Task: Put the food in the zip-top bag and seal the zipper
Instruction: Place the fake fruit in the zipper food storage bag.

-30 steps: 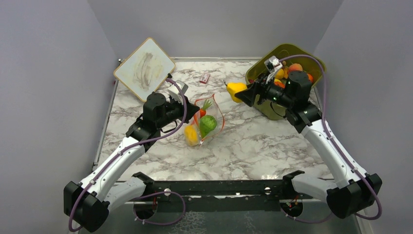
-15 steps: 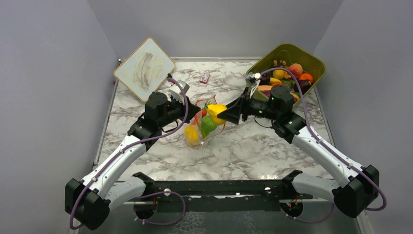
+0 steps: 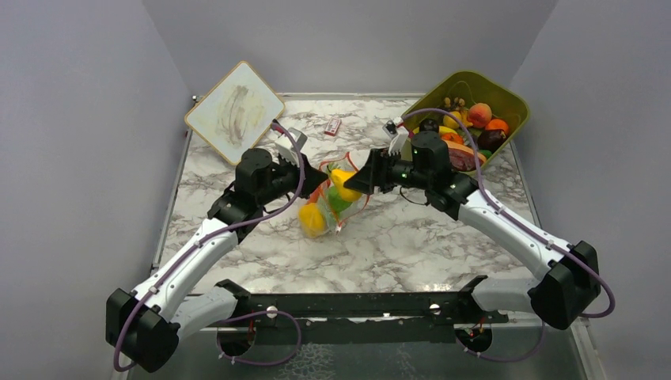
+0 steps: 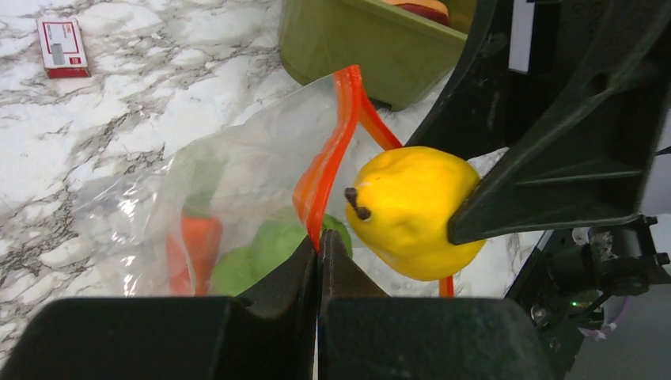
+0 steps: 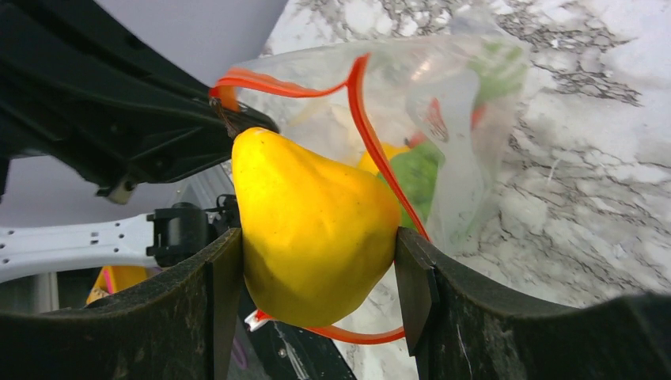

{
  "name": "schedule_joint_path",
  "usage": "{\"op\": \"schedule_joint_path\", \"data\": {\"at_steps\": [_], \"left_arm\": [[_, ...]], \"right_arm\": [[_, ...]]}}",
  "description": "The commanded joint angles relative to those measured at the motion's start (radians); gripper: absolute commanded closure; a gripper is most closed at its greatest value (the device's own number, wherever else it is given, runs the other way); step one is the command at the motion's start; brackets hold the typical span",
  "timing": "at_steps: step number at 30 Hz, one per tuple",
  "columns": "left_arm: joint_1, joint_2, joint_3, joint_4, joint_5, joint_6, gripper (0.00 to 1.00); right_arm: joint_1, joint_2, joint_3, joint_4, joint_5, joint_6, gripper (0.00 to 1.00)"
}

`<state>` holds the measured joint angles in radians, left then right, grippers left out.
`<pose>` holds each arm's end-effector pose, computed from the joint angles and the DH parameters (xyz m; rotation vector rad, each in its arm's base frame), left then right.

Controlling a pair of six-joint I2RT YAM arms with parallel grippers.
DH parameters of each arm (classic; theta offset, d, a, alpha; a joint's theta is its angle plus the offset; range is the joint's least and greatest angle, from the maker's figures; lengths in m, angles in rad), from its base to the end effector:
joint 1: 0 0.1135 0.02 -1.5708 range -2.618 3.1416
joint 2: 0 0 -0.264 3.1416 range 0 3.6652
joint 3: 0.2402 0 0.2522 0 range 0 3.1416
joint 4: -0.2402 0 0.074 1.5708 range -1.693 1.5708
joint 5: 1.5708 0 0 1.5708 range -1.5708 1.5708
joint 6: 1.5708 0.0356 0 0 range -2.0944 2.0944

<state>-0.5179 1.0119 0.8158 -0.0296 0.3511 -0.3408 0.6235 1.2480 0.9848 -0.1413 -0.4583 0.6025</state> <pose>0.1996 -0.1278 0.3244 0.4267 1.8314 -0.9176 0.2228 0.1796 0.3164 -0.3495 2.1231 1.2128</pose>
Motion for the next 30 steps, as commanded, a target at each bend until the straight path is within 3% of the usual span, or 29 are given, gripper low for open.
{"op": "schedule_joint_path", "data": {"at_steps": [1, 7, 17, 30], "left_arm": [[0.006, -0.006, 0.069, 0.069, 0.048, -0.068, 1.0], [0.006, 0.017, 0.098, 0.07, 0.085, -0.079, 1.0], [0.006, 0.006, 0.033, 0.069, 0.055, -0.048, 1.0], [0.005, 0.028, 0.151, 0.004, 0.041, -0.097, 1.0]], "right_arm": [[0.018, 0.023, 0.08, -0.128, 0.094, -0.058, 0.57], [0.047, 0.04, 0.087, -0.178, 0.204, -0.073, 0.56], [0.098, 0.072, 0.094, -0.129, 0.169, 0.022, 0.56], [0.133, 0.161, 0.15, -0.181, 0.259, -0.027, 0.56]]}}
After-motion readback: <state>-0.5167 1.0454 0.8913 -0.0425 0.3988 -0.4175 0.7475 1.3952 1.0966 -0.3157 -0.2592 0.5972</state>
